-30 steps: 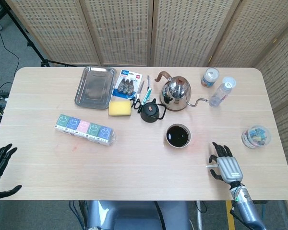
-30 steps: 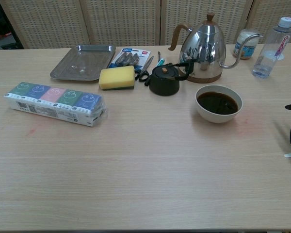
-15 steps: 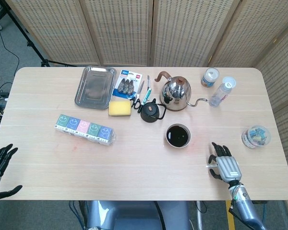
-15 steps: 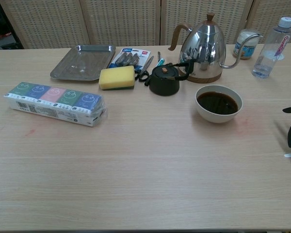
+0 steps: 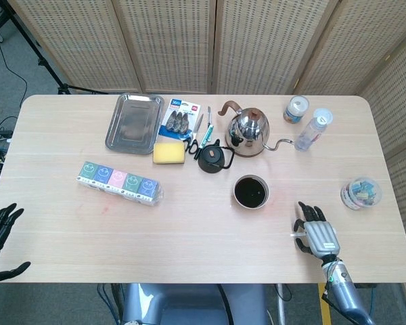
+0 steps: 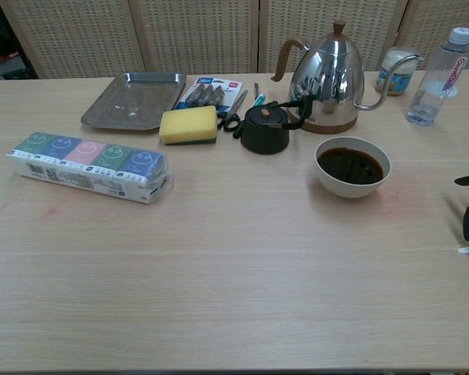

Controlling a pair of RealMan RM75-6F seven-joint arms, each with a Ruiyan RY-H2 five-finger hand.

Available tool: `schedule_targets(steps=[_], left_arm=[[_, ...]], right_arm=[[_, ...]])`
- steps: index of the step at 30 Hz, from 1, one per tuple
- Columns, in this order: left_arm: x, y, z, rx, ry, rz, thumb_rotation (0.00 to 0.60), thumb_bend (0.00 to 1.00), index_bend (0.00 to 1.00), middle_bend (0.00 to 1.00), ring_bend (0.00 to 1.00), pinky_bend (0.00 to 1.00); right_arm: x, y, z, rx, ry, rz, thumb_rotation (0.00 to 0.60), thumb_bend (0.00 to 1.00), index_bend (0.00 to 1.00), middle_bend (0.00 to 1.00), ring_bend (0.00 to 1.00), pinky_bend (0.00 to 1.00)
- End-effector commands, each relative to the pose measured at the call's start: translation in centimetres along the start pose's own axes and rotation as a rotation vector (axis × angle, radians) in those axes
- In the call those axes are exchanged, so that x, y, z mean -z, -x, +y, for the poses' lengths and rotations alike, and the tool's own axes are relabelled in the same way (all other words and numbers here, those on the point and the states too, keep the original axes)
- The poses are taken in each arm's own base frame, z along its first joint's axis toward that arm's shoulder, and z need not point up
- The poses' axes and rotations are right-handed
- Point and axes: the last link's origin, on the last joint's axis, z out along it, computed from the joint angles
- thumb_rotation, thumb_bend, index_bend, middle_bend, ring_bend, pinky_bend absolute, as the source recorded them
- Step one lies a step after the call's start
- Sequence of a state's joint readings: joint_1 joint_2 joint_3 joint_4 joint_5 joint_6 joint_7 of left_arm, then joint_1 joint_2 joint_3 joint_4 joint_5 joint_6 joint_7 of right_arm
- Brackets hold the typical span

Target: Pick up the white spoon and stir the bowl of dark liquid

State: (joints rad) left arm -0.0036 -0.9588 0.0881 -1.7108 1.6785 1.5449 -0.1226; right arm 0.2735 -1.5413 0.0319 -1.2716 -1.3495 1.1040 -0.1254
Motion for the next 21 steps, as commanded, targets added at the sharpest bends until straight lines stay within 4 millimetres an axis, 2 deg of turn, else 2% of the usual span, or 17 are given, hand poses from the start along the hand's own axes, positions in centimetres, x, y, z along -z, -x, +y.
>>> schedule_targets(steps=[1, 21], left_arm=[[-0.01, 0.01, -0.01, 0.0, 0.001, -0.001, 0.6, 0.0, 0.0, 0.0, 0.0, 0.0], [-0.06, -0.01, -0.03, 0.0, -0.004, 0.001, 0.6, 0.0, 0.0, 0.0, 0.0, 0.0]], right_arm=[[-0.05, 0.09, 0.03, 0.006, 0.002, 0.0, 0.6, 0.41, 0.47, 0.0, 0.0, 0.0], [-0.42, 0.9, -0.18, 0.034, -0.006, -0.009, 0.6, 0.41, 0.47, 0.0, 0.0, 0.0]])
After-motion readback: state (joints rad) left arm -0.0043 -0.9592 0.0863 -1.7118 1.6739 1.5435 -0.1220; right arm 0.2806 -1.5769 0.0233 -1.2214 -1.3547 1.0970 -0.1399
